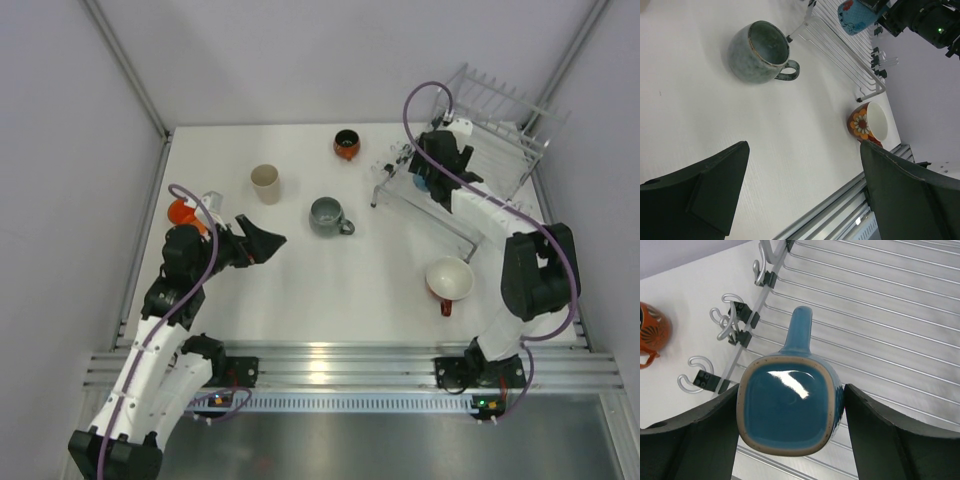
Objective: Load the cups into the dish rack
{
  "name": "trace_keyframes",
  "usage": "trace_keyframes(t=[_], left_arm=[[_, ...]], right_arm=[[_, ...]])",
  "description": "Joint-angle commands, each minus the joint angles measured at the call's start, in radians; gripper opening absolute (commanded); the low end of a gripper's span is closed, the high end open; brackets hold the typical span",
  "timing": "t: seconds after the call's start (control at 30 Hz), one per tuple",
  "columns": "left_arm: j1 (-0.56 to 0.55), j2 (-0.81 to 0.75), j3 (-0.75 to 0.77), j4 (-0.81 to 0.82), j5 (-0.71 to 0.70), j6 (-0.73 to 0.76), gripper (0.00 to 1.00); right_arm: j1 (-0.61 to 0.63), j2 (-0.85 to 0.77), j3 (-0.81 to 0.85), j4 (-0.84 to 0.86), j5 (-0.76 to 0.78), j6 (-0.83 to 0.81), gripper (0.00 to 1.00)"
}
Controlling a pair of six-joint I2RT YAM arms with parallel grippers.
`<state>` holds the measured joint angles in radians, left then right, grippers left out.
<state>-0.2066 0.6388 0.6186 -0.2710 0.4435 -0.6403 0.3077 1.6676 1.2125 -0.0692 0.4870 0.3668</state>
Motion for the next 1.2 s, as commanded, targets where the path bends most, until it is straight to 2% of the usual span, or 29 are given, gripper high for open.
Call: trace_keyframes(t=[0.0, 0.53, 0.8, 0.93, 1.0, 1.17], left_arm=[[-0.004, -0.007, 0.024, 0.003, -0.015, 0.014, 0.98], [-0.004, 0.016, 0.027, 0.003, -0.023, -0.007, 0.98], [-0.004, 0.009, 0.015, 0.003, -0.029, -0.007, 0.98], [-0.004, -0.001, 0.015, 0.003, -0.028, 0.001, 0.98], [-0.004, -0.01, 0.015, 0.001, -0.026, 0.002, 0.98], [-0.004, -0.018, 0.017, -0.011, -0.034, 0.01, 0.98]], right_arm=[[0.01, -0.003, 0.078, 0.034, 0.084, 0.104, 0.0], [0.094, 0.075, 0.127, -0.029, 0.215, 0.225, 0.0], [0.119, 0.101, 0.131, -0.034, 0.228, 0.261, 0.0], [0.116, 0.118, 0.137, -0.023, 0.269, 0.233, 0.0], [0.097, 0.121, 0.125, 0.052, 0.225, 0.172, 0.0], [0.036, 0.161, 0.166, 0.06, 0.177, 0.103, 0.0]])
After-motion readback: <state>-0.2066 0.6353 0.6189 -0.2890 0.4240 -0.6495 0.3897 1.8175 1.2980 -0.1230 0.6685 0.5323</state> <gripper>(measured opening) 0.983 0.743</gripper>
